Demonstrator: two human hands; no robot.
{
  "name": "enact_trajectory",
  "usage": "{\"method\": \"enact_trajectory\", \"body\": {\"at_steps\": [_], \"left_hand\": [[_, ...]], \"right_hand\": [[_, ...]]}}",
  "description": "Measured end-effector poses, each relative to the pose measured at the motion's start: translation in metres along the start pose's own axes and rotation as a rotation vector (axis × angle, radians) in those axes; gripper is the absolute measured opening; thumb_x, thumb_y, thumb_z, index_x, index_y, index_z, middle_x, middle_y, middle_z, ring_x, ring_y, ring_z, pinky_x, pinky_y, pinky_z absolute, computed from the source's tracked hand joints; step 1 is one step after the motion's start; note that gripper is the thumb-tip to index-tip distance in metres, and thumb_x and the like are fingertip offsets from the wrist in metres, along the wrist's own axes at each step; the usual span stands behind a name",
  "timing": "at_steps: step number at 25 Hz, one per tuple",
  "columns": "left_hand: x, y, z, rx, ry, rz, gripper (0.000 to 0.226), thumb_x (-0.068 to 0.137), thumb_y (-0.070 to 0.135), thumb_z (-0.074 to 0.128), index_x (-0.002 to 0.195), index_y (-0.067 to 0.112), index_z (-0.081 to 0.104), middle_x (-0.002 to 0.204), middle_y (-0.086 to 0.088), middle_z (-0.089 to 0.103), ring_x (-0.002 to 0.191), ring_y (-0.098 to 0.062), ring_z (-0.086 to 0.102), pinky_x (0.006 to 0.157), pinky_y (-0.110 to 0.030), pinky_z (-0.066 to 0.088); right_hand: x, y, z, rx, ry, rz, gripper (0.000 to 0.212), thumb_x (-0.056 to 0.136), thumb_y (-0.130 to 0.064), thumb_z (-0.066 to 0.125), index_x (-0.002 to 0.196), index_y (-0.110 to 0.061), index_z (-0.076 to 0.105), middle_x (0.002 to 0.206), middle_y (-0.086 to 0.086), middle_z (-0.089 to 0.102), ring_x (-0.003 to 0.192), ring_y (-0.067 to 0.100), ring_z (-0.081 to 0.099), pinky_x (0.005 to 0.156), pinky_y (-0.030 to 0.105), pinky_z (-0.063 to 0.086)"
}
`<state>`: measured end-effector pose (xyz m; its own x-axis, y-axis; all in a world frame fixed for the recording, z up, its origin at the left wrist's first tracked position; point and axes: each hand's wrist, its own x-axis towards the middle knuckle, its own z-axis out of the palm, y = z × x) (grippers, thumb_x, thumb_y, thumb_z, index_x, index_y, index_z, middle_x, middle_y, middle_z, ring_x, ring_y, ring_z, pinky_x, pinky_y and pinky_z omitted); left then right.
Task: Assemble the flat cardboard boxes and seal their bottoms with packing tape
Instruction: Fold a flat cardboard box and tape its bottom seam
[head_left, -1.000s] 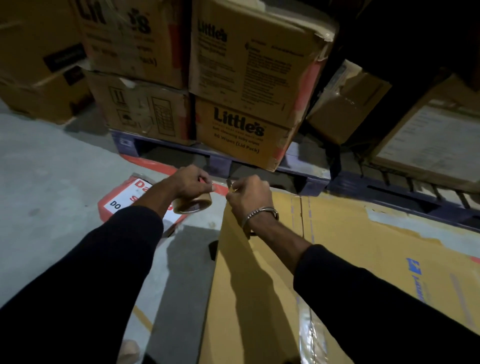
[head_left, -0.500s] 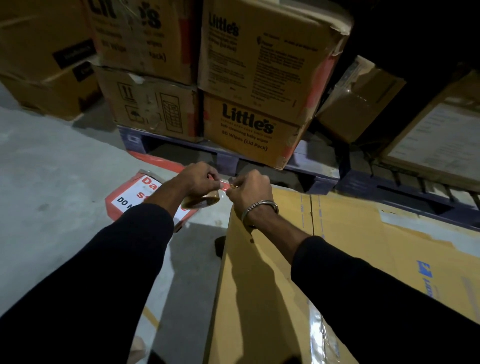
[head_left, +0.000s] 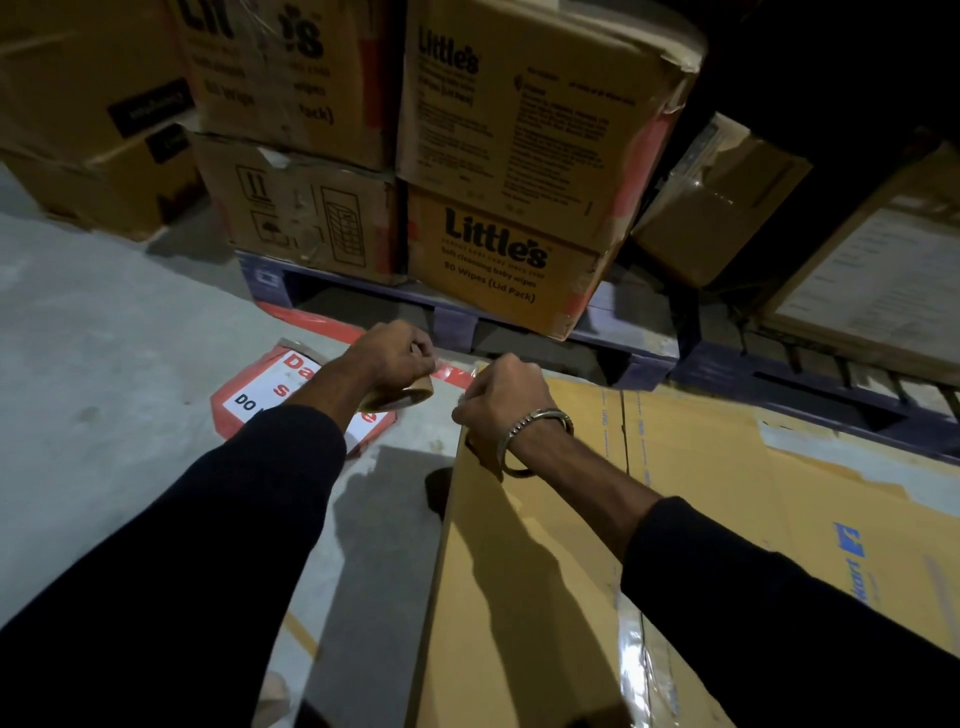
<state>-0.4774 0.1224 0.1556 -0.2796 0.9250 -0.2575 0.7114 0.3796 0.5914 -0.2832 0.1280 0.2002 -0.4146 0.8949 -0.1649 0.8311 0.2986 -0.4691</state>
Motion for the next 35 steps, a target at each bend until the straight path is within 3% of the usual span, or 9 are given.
{"method": "enact_trajectory", "body": {"at_steps": [4, 6, 9, 11, 16, 22, 25, 30, 35], "left_hand": [[-0.005, -0.021, -0.008, -0.031, 0.009, -0.032, 0.006, 0.093, 0.038, 0.073, 0.089, 0.034, 0.073, 0.109, -0.001, 0.069, 0.103, -0.023, 0.062, 0.091, -0.042, 0.053], [-0.008, -0.032, -0.008, -0.058, 0.019, -0.043, 0.007, 0.091, 0.037, 0.076, 0.086, 0.033, 0.075, 0.11, 0.0, 0.071, 0.103, -0.022, 0.063, 0.091, -0.041, 0.053], [-0.015, -0.042, -0.011, -0.136, 0.041, -0.039, 0.008, 0.088, 0.035, 0.079, 0.08, 0.032, 0.078, 0.105, 0.003, 0.073, 0.102, -0.022, 0.065, 0.09, -0.041, 0.053], [-0.022, -0.043, -0.013, -0.252, 0.049, -0.053, 0.006, 0.088, 0.032, 0.081, 0.082, 0.03, 0.081, 0.103, 0.005, 0.074, 0.101, -0.021, 0.066, 0.088, -0.039, 0.054], [-0.042, -0.051, -0.011, -0.435, -0.015, -0.143, 0.022, 0.083, 0.044, 0.085, 0.093, 0.024, 0.082, 0.105, -0.001, 0.077, 0.101, -0.023, 0.071, 0.09, -0.041, 0.059], [-0.048, -0.042, -0.019, -0.461, 0.127, -0.078, 0.048, 0.06, 0.042, 0.099, 0.095, 0.02, 0.075, 0.102, 0.0, 0.075, 0.099, -0.022, 0.07, 0.074, -0.033, 0.058], [-0.049, -0.025, -0.023, -0.417, 0.288, -0.055, 0.055, 0.052, 0.058, 0.098, 0.088, 0.028, 0.069, 0.093, 0.008, 0.073, 0.091, -0.019, 0.07, 0.072, -0.042, 0.063], [-0.062, 0.009, -0.028, -0.157, 0.671, 0.038, 0.048, 0.06, 0.072, 0.085, 0.074, 0.032, 0.061, 0.078, 0.02, 0.068, 0.081, -0.009, 0.066, 0.08, -0.042, 0.057], [-0.092, 0.047, -0.04, -0.156, 0.645, 0.183, 0.024, 0.077, 0.046, 0.081, 0.076, 0.029, 0.064, 0.08, 0.016, 0.069, 0.079, -0.008, 0.066, 0.076, -0.045, 0.058]], "right_hand": [[-0.017, 0.013, -0.01, 0.189, 0.007, 0.014, 0.015, 0.086, -0.024, 0.079, 0.101, -0.025, 0.076, 0.086, 0.003, 0.073, 0.065, 0.018, 0.071, 0.058, 0.036, 0.063], [-0.016, 0.022, -0.017, 0.383, 0.055, 0.078, 0.011, 0.094, -0.02, 0.067, 0.088, -0.022, 0.077, 0.074, 0.003, 0.073, 0.053, 0.017, 0.069, 0.05, 0.035, 0.06], [0.008, 0.031, -0.013, 0.197, 0.314, 0.108, 0.03, 0.087, -0.028, 0.057, 0.063, -0.013, 0.067, 0.06, 0.003, 0.064, 0.057, 0.026, 0.064, 0.054, 0.04, 0.059], [0.023, 0.026, -0.005, 0.065, 0.397, 0.105, 0.033, 0.085, -0.04, 0.057, 0.063, -0.016, 0.062, 0.075, 0.002, 0.062, 0.065, 0.025, 0.063, 0.053, 0.037, 0.053], [0.041, 0.02, 0.026, -0.193, 0.36, 0.105, 0.047, 0.086, -0.061, 0.058, 0.098, -0.017, 0.07, 0.117, 0.007, 0.056, 0.109, 0.03, 0.05, 0.083, 0.045, 0.05], [0.048, 0.014, 0.039, -0.337, 0.284, 0.191, 0.051, 0.082, -0.052, 0.071, 0.119, -0.018, 0.065, 0.125, 0.008, 0.055, 0.116, 0.031, 0.045, 0.09, 0.045, 0.036], [0.047, 0.013, 0.035, -0.19, 0.176, 0.211, 0.076, 0.071, -0.068, 0.079, 0.128, -0.021, 0.06, 0.132, 0.007, 0.05, 0.122, 0.03, 0.043, 0.096, 0.047, 0.035], [-0.009, 0.039, 0.006, 0.367, 0.39, 0.169, 0.077, 0.073, -0.08, 0.07, 0.125, -0.023, 0.067, 0.123, -0.001, 0.048, 0.125, 0.024, 0.04, 0.102, 0.041, 0.039], [-0.093, 0.095, -0.01, 0.423, 0.424, 0.174, 0.063, 0.07, -0.083, 0.071, 0.106, -0.031, 0.07, 0.108, -0.014, 0.048, 0.115, 0.014, 0.045, 0.099, 0.039, 0.046]]}}
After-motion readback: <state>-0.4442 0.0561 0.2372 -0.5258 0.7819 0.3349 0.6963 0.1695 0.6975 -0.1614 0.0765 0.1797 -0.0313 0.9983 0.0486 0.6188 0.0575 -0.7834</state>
